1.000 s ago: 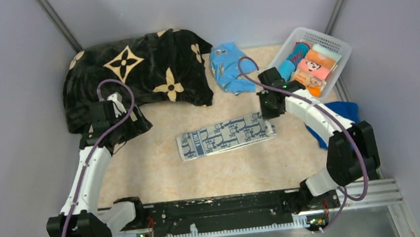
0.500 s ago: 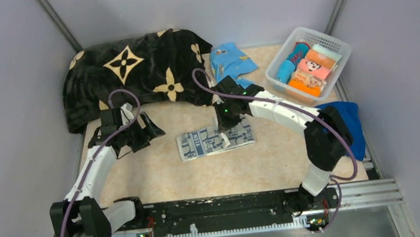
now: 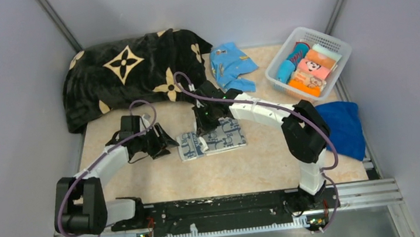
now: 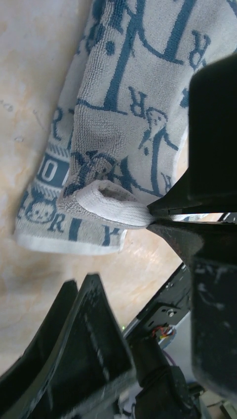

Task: Roll the towels
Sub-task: Fold the towel at the center of the board.

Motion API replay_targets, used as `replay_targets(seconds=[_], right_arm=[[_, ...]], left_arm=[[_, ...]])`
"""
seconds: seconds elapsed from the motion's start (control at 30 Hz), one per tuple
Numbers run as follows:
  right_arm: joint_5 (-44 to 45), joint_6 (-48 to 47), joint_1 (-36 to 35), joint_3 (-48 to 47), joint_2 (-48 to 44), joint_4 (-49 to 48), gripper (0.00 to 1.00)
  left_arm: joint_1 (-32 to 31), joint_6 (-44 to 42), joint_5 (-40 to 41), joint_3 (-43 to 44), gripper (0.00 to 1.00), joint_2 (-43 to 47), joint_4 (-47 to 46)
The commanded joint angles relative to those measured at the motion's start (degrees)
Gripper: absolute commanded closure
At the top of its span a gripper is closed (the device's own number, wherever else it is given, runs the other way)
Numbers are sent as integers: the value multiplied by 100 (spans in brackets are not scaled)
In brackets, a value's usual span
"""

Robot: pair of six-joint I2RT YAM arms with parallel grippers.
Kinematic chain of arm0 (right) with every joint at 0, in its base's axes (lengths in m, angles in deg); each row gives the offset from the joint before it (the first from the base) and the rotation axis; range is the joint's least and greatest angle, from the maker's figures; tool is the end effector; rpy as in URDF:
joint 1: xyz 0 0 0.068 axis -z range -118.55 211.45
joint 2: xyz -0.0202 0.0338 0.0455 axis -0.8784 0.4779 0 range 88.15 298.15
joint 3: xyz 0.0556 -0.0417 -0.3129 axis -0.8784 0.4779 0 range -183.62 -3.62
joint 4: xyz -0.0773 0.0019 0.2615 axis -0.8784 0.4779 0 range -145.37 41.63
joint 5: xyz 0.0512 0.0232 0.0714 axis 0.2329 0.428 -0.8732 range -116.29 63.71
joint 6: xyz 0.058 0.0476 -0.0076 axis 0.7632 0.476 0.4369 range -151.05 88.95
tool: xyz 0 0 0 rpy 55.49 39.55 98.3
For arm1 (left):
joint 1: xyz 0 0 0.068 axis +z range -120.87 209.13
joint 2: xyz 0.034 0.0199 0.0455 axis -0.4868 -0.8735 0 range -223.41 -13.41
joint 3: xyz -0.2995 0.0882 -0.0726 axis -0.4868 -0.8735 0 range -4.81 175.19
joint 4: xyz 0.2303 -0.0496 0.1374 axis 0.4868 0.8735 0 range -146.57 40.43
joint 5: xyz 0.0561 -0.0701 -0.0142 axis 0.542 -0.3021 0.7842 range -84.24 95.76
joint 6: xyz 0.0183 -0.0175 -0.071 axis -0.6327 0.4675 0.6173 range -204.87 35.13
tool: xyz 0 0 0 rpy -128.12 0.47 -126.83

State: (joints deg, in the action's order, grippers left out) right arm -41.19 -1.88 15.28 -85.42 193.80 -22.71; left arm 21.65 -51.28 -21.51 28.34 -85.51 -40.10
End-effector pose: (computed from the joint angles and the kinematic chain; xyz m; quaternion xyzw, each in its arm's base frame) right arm 0.2918 0.3276 0.2530 -0.1773 0.9336 0.2728 0.1503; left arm 0.2297 -0.0595 0.1891 -0.1413 0.9197 -0.3121 0.1915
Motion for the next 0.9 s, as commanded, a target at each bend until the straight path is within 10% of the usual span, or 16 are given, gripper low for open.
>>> replay_targets(seconds=[0.0, 0.87], right_arm=[[-229, 225, -151, -428, 169, -475, 100], [-156, 577, -518, -1252, 1406, -533, 100]], left_arm=[[-228, 198, 32, -124, 38, -242, -546], [-762, 275, 518, -334, 80, -1131, -991]])
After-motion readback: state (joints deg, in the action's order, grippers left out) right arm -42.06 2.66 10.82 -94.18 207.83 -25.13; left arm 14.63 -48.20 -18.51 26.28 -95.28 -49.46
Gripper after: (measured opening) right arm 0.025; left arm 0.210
